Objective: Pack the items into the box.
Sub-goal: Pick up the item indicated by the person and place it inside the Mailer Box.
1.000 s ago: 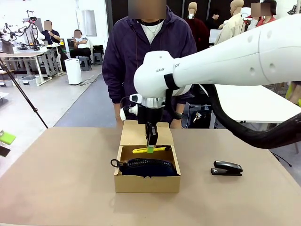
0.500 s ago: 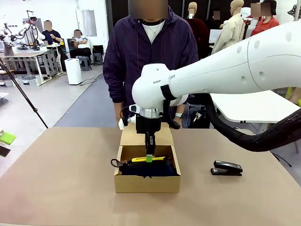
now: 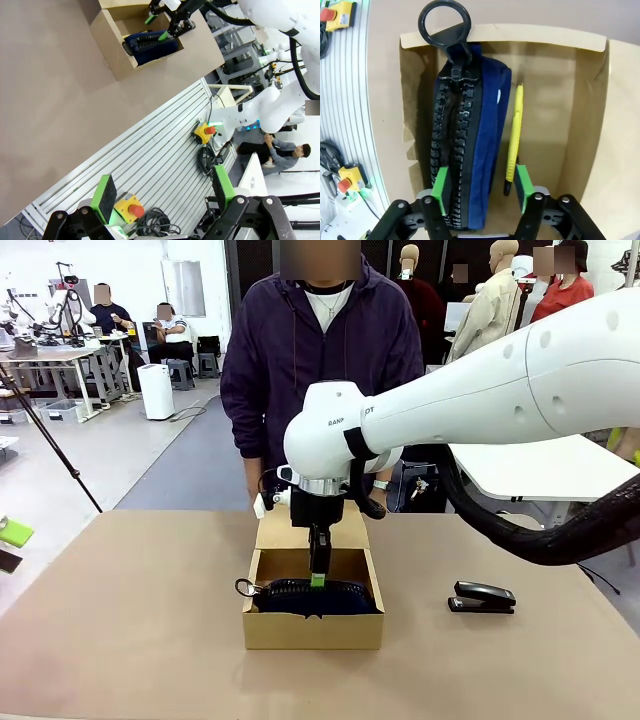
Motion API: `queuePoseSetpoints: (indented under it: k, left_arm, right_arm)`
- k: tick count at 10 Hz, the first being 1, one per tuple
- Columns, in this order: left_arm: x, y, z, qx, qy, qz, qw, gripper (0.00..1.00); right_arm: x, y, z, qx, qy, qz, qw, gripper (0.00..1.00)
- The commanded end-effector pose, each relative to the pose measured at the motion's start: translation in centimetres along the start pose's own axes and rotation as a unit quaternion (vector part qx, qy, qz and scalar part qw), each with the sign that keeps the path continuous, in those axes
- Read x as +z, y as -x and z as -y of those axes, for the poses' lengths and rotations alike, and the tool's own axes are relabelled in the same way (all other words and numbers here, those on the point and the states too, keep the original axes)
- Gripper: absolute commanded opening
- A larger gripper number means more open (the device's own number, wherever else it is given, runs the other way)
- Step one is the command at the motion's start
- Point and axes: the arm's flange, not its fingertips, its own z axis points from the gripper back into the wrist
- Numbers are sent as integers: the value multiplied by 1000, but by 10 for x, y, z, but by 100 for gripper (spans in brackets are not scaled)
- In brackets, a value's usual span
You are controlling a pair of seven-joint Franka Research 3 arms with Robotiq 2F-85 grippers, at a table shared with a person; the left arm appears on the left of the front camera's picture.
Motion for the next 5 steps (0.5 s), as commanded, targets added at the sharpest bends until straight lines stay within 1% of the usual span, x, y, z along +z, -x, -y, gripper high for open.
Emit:
queuePoseSetpoints:
  k: [1,5]
  left_arm:
    - [1,2,-2,-8,0,0,1000,100]
    - [1,2,-2,-8,0,0,1000,100]
  right_arm:
    - [0,8,-10,-17,18,10,1000,100]
    - [4,10,-8,-15,20,14,1000,100]
